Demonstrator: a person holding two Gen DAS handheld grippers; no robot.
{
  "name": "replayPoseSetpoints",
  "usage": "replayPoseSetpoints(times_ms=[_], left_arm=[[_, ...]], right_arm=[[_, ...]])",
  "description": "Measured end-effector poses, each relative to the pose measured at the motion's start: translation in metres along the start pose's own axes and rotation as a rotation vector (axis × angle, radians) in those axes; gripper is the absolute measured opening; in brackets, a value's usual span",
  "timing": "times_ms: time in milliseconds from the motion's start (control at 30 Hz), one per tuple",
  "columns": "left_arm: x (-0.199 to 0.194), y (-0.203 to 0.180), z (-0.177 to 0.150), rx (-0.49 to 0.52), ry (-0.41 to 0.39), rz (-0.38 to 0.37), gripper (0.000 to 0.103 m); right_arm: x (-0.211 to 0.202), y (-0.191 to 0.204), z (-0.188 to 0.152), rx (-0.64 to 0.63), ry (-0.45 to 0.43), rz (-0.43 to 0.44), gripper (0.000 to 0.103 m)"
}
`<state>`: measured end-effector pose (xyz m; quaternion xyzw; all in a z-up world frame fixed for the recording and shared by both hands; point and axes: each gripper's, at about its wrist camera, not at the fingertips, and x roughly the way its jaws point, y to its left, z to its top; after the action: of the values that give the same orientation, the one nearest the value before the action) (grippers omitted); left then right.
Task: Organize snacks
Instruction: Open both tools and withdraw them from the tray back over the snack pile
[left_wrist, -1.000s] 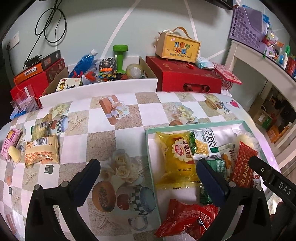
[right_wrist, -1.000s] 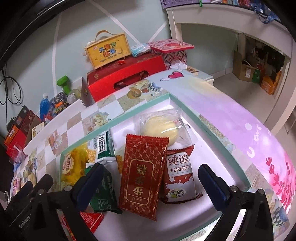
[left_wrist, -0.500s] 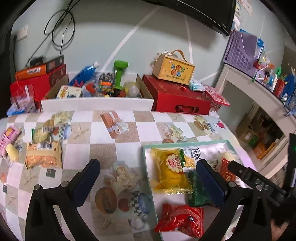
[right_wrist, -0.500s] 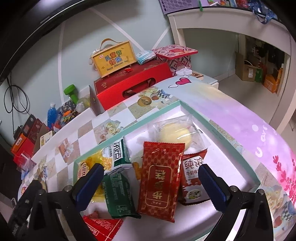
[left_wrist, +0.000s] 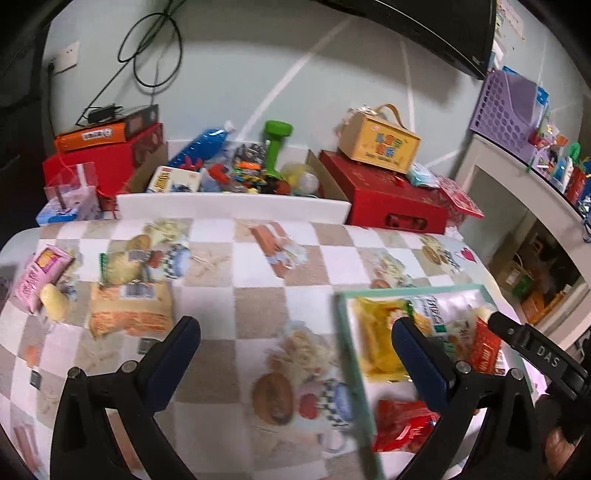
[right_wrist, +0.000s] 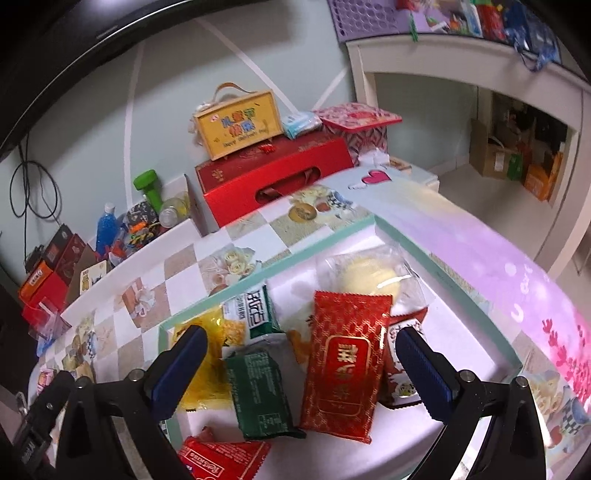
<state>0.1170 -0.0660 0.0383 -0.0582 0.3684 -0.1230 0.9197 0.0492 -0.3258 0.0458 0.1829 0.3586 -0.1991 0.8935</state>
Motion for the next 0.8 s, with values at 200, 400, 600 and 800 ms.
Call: replayPoseSetpoints(times_ms=[200,400,600,800], left_arm=[[0.006,0.031,0.015,0.009,0.055,0.087,0.103],[0.002,0.076,0.029,-0.053,0.06,0.114,0.103],[-0.002,0.122,0.043,-0.112,0.044,0.142,0.103],[0.003,0.155,0.048,-0.107,0.033,0.167,0.103]], right_arm=[[-0.002,0.02,0.001,-0.028,-0.011,0.026,0.103],[-0.013,0.056,0.006,-0.088,-0.059,0.053,0.103],[-0.013,0.107,0.006,-0.16,-0.067,0.108,0.103],[-0.007,0.157,0.007,-0.202,-0.078,0.167,0.103]])
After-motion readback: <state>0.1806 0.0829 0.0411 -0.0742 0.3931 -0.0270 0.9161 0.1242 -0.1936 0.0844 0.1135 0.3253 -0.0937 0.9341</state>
